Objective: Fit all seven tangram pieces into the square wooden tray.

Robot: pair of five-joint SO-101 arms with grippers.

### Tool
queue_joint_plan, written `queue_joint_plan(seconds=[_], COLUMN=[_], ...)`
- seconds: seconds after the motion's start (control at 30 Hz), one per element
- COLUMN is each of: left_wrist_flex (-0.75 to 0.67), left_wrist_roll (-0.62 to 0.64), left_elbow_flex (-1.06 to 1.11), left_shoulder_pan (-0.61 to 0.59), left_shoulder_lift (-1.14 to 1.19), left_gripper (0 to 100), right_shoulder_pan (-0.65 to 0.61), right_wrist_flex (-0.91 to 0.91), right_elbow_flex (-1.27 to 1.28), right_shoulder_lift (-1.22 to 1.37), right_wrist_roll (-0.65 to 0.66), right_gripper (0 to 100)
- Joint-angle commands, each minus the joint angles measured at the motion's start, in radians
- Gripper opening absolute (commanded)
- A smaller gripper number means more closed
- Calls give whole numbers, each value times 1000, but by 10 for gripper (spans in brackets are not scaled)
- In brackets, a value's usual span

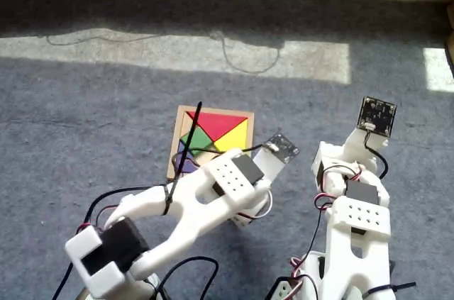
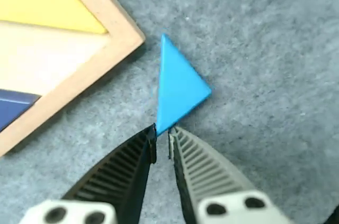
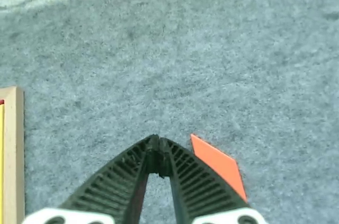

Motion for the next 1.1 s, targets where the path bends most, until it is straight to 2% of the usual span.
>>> queue_joint_plan(seconds=[0.0, 0.13, 0.37, 0.67, 0.9, 1.07], left_wrist_flex=[-18, -12, -20, -195, -173, -124], left_wrist_roll=[-44, -48, -43, -48, -48, -48], left_elbow_flex=[21, 45, 61, 116, -25, -73], left_shoulder_pan=[-88, -114, -111, -94, -79, -76], left_shoulder_lift=[-139, -214, -234, -199, 25, 67], left_gripper=[62, 73, 279, 270, 266, 251], right_shoulder_pan=[-15, -19, -19, -19, -19, -19], right_wrist_flex=[-21, -21, -21, -21, -21, -21], right_elbow_flex=[-16, -16, -16, -15, -13, -13], right_shoulder_lift=[-24, -24, -24, -24, -24, -24], right_wrist_roll=[3, 3, 3, 3, 3, 3], right_gripper=[10, 10, 10, 10, 10, 10])
